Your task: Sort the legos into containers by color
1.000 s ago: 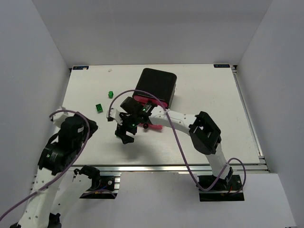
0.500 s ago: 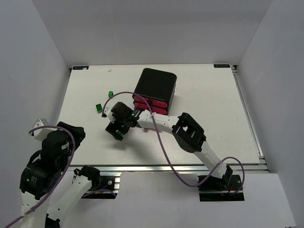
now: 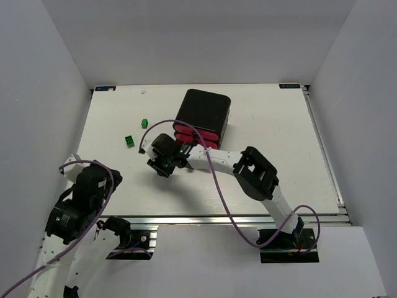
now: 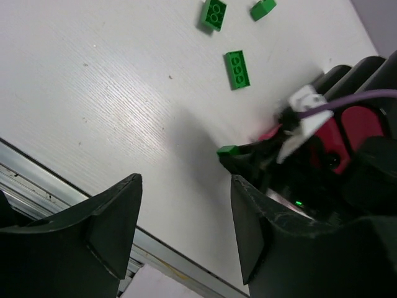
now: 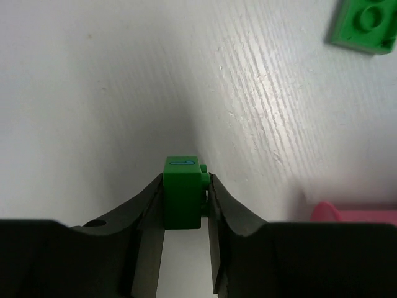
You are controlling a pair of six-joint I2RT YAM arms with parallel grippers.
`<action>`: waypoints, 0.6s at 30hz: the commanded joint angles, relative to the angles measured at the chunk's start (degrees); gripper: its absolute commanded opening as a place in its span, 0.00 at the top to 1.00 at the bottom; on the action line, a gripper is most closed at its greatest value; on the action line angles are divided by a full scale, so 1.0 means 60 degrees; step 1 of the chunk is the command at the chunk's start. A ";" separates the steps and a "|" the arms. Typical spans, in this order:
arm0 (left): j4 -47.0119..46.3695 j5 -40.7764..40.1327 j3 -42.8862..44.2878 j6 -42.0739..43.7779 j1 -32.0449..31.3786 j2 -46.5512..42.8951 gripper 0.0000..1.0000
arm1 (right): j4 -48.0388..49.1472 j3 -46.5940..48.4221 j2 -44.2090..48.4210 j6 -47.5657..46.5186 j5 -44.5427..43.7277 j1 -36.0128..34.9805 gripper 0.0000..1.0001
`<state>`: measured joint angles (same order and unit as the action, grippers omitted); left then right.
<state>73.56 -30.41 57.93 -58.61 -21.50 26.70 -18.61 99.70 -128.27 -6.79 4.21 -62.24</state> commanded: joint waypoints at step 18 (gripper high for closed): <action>-0.4569 0.1069 -0.2449 0.0320 0.0096 0.2243 0.29 | -0.1056 -0.2495 0.4282 -0.3979 -0.0804 0.2198 1.00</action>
<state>51.70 -25.23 43.44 -57.30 -21.15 38.59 -18.52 87.22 -106.32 -25.10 -0.93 -49.76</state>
